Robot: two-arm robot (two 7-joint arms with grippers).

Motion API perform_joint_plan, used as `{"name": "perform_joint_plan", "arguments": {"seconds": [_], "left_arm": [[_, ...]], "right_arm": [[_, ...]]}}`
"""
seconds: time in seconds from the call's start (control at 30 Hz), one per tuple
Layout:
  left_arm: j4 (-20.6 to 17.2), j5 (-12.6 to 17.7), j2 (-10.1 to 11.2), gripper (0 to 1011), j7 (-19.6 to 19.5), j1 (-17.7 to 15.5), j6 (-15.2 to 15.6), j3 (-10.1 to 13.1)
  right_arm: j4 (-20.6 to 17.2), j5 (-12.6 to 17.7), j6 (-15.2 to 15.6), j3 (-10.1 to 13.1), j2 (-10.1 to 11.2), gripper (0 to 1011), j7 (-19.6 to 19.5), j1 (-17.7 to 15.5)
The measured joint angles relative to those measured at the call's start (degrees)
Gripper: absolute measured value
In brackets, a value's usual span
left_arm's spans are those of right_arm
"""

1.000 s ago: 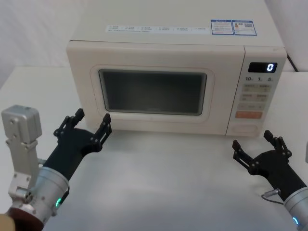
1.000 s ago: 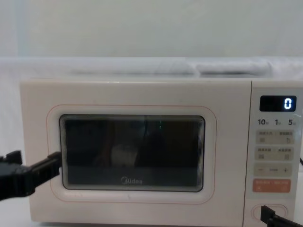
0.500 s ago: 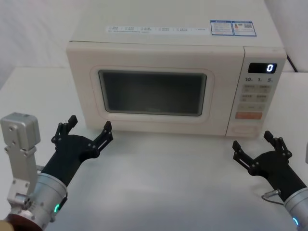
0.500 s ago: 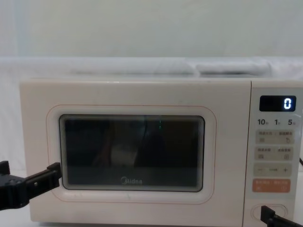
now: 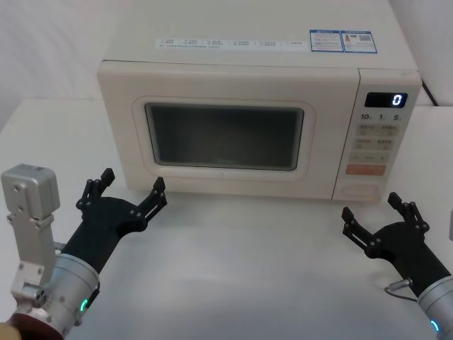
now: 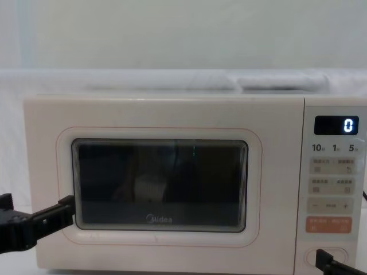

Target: Press the button to open the microwave door with one hand; close the microwave door with the other hand.

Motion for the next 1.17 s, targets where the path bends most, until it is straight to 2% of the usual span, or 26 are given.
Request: {"name": "perform_joint_plan", "arguments": {"seconds": [1.17], "left_arm": [[-0.04, -0.05, 0.01, 1001, -0.04, -0.07, 0.05, 0.03]], "right_arm": [[0.0, 0.0, 0.0, 0.0, 0.0, 1002, 0.0, 0.0]]}}
